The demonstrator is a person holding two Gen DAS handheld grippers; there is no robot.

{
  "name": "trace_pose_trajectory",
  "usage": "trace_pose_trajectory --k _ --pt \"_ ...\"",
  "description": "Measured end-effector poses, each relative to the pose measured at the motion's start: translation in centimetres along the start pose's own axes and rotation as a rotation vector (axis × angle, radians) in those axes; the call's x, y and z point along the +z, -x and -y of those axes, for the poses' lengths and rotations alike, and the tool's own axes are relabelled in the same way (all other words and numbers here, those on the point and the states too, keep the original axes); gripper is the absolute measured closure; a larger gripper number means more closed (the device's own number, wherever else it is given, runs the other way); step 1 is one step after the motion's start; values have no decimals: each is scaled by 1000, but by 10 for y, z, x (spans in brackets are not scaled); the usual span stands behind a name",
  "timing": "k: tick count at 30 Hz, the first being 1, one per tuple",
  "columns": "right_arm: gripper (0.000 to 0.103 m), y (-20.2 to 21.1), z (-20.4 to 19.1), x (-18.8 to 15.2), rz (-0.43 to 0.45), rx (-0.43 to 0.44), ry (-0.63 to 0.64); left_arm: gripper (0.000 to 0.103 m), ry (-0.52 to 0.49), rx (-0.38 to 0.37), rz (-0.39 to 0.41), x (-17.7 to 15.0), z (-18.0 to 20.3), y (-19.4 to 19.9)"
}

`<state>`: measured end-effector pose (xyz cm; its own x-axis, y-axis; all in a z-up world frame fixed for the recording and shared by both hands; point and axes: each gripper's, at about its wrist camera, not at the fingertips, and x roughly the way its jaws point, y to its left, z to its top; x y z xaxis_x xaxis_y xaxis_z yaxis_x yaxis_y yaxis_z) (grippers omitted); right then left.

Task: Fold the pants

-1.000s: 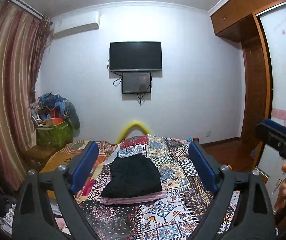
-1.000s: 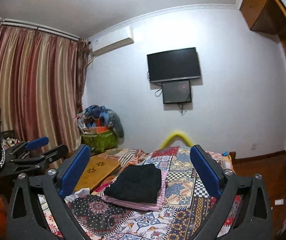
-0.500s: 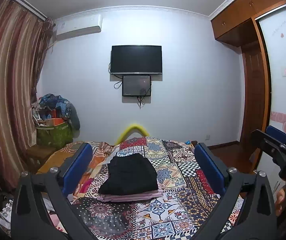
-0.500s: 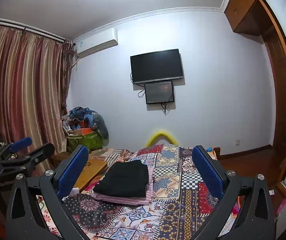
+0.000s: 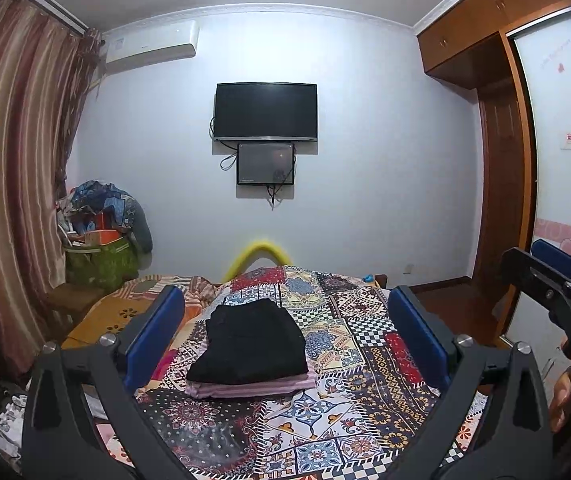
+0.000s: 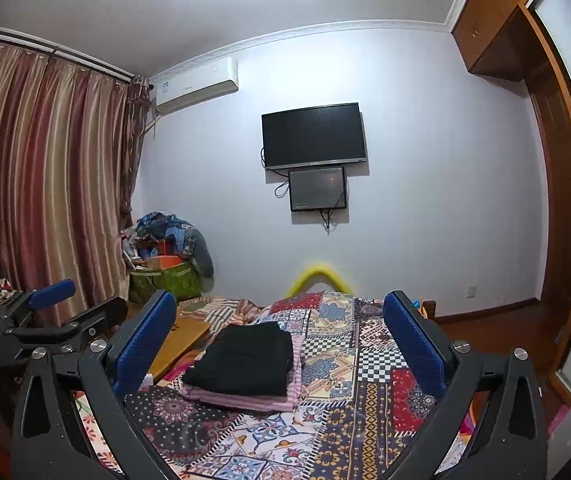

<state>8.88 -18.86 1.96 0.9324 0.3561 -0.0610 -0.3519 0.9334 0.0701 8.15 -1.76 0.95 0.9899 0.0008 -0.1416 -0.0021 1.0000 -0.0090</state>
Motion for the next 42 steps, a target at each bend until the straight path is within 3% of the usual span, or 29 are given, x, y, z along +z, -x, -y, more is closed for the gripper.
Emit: trace_pose_trajectory --k 42 --pt "0 5 1 4 6 -12 16 0 18 -24 -24 -2 0 -6"
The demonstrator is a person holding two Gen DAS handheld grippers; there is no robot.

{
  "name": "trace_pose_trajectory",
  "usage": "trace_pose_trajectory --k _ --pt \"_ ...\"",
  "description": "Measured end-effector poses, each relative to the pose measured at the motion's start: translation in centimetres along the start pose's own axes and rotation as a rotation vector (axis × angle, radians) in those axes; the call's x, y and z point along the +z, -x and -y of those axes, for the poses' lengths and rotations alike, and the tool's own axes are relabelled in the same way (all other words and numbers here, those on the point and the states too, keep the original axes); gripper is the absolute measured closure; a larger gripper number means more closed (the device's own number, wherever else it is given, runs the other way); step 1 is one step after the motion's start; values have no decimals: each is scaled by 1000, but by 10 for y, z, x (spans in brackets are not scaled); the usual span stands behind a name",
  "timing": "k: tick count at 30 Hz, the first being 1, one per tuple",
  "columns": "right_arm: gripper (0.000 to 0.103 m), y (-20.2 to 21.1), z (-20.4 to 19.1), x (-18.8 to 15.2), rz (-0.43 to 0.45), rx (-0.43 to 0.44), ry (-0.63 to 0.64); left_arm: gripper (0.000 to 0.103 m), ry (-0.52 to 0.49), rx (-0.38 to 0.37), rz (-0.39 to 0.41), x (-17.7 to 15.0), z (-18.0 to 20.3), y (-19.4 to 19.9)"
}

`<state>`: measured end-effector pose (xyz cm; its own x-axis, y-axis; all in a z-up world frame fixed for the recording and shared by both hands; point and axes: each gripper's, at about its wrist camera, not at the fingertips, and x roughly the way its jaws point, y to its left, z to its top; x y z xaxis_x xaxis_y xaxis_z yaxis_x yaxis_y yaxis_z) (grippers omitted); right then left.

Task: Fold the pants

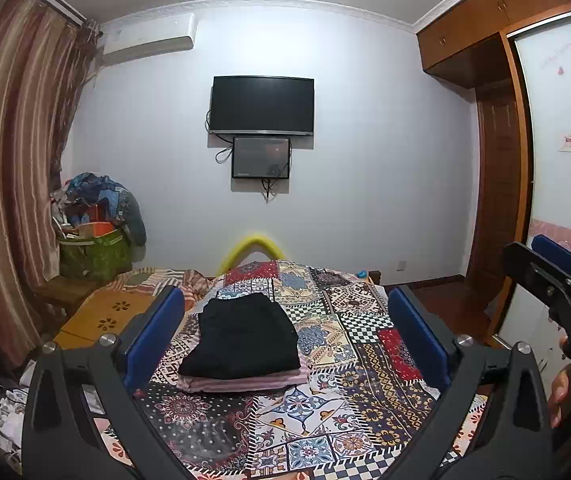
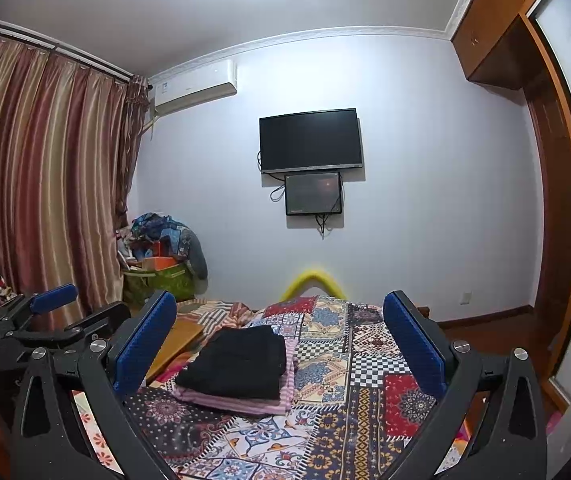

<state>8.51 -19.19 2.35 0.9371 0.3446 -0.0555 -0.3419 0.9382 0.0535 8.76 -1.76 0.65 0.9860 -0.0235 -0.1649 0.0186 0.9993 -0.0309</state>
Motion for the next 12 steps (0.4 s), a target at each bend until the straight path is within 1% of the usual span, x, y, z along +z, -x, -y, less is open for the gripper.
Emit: trace_pose_trajectory --k 12 --pt "0 -2 1 -2 -5 2 -4 0 -5 -9 3 -2 2 1"
